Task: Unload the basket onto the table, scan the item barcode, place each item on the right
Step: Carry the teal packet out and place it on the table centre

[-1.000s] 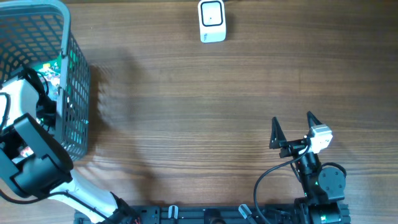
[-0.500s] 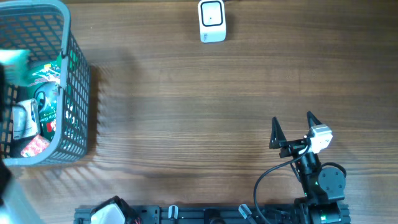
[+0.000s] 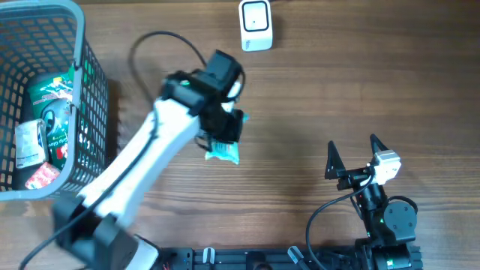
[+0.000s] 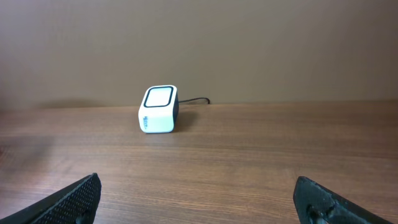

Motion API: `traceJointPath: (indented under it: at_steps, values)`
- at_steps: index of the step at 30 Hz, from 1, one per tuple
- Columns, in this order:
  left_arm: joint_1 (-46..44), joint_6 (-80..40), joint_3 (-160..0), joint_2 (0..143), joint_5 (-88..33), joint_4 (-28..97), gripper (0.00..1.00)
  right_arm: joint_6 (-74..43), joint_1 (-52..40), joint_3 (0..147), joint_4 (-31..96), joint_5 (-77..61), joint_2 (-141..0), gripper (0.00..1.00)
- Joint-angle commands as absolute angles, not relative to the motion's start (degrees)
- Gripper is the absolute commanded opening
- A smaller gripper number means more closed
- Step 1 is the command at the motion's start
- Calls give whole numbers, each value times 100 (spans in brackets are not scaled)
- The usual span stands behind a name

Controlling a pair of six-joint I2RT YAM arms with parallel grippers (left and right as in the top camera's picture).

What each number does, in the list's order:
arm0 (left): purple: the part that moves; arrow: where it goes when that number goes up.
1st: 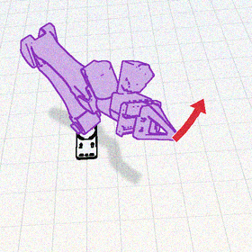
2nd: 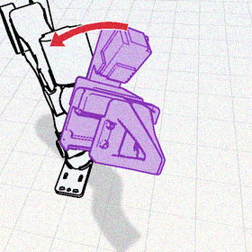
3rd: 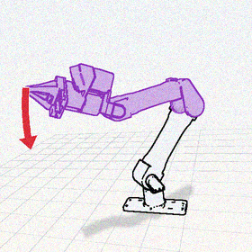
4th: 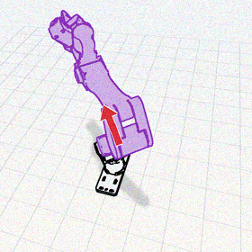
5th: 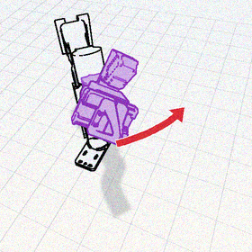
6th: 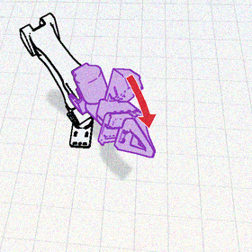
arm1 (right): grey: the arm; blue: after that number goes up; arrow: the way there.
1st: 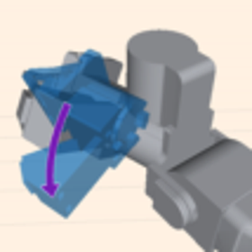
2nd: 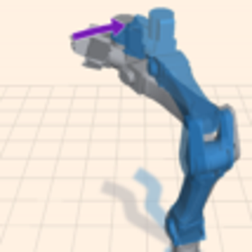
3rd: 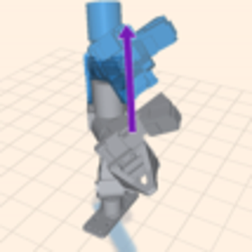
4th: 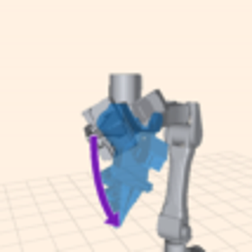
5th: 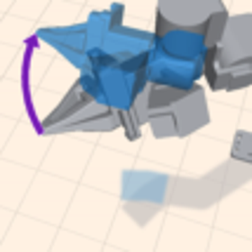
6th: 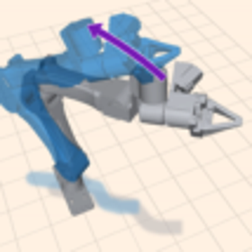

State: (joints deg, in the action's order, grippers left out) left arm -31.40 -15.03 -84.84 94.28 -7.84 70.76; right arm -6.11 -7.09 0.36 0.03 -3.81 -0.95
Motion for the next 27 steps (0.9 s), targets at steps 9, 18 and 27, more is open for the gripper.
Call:
traceJointPath:
  at_steps: [9, 18, 27]
  values:
    - [-3242, -1022, -8484, 11384, -462, 6289, 100, -554, -731, 30, -10, -386, -95, 100]
    - [-3100, -1450, -13616, 10822, 1944, 9006, 100, -556, -731, 30, -10, -386, -95, 100]
    - [727, -5922, -13845, 9666, 2580, 9649, 100, -556, -731, 30, -10, -386, -97, 100]
